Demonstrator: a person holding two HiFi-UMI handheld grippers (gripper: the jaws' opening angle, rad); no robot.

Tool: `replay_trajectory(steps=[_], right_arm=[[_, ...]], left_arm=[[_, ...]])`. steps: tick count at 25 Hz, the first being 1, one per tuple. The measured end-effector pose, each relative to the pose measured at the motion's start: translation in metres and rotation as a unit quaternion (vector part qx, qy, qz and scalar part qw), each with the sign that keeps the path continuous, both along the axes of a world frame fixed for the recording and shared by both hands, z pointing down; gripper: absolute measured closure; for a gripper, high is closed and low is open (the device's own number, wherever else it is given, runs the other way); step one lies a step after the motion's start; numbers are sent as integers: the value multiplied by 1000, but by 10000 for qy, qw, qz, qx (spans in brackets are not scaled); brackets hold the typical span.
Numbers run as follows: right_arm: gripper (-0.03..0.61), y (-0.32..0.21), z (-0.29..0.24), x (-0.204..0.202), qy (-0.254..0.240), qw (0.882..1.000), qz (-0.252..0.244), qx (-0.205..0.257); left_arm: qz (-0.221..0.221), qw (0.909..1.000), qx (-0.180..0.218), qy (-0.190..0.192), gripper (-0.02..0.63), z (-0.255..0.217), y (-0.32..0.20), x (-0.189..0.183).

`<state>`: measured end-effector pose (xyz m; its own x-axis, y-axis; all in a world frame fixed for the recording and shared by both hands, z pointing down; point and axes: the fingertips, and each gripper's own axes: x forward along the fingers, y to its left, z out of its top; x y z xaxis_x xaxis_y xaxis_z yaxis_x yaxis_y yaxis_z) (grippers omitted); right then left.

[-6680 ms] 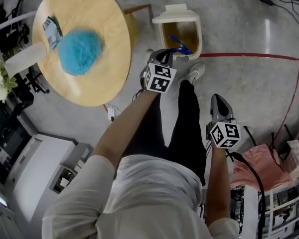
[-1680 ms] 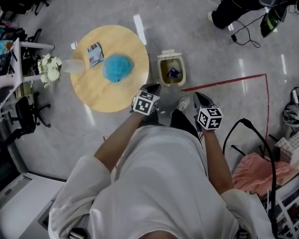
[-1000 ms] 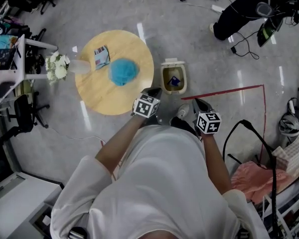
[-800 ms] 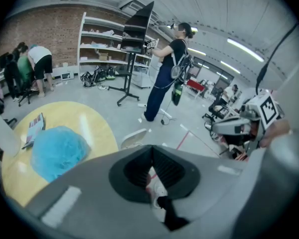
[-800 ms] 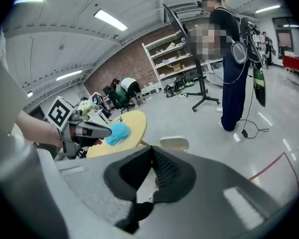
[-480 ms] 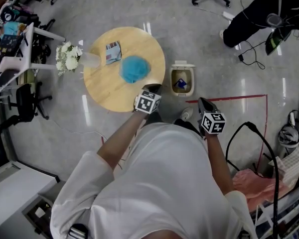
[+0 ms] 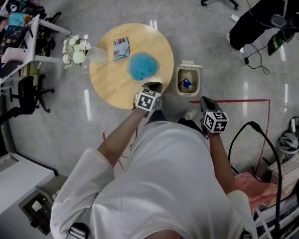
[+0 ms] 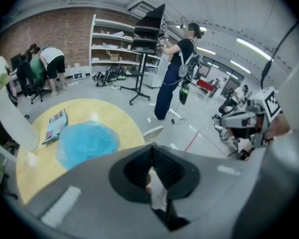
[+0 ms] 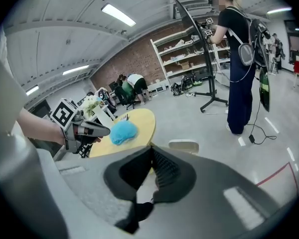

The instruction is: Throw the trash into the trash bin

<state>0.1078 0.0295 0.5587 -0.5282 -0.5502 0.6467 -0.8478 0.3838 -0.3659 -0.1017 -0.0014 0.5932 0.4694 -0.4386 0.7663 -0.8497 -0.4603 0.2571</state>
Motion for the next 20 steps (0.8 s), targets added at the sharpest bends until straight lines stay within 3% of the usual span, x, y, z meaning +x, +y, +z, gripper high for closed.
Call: replay_trajectory(steps=[20], right_arm=[[577, -14, -3, -63, -15, 9990, -455, 33]], left_arm=[[-587, 9983, 42, -22, 607, -9, -5, -72]])
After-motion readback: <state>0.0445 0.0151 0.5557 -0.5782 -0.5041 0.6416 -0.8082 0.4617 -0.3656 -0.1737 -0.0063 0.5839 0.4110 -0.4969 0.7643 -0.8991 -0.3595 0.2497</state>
